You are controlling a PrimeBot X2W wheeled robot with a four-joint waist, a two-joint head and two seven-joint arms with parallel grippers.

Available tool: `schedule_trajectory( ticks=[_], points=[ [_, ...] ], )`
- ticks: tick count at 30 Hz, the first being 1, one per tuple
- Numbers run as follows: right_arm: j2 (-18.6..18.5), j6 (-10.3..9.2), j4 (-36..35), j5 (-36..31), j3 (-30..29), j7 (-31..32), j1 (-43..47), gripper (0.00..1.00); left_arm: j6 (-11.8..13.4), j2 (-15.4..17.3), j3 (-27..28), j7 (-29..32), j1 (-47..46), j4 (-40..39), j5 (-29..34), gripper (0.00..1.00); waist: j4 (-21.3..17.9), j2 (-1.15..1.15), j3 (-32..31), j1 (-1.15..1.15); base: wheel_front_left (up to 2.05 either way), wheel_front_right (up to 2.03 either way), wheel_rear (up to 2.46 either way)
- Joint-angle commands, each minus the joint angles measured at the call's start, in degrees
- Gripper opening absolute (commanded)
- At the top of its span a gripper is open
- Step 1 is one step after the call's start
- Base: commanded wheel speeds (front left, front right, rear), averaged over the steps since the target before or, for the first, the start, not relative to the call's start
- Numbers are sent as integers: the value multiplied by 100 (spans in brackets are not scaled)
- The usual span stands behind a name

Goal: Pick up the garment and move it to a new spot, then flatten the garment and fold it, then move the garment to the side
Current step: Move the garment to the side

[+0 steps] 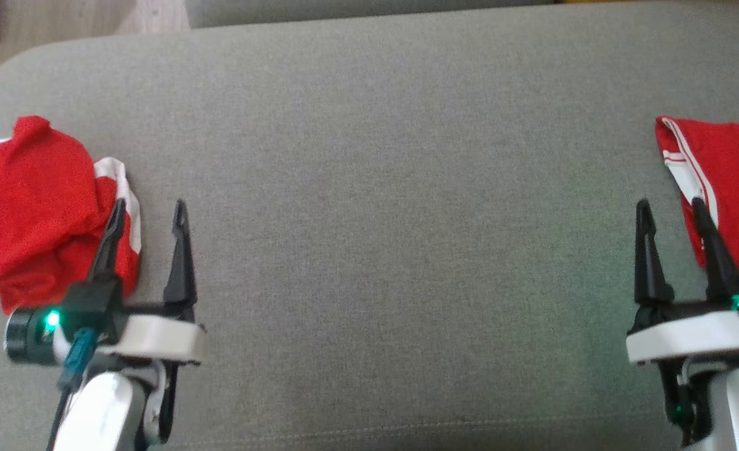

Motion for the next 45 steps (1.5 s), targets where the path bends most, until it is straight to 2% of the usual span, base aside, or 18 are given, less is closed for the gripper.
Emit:
schedule_trajectory(
  ticks=[1,12,23,45],
  points=[
    [4,37,-272,-24,144,37,28,100,-44,165,327,-31,-51,-161,31,100,22,0,-98,0,0,0,0],
    [102,37,-634,1,179,297,670,100,-509,113,554,-31,565,-14,-33,100,-3,0,-553,0,0,0,0],
    [142,37,-883,-47,173,540,1049,100,-663,22,576,-31,957,113,33,100,-43,0,-915,0,0,0,0],
    [196,37,-972,-44,105,661,1158,100,-771,-132,603,-31,963,258,176,100,8,0,-1002,0,0,0,0]
  ],
)
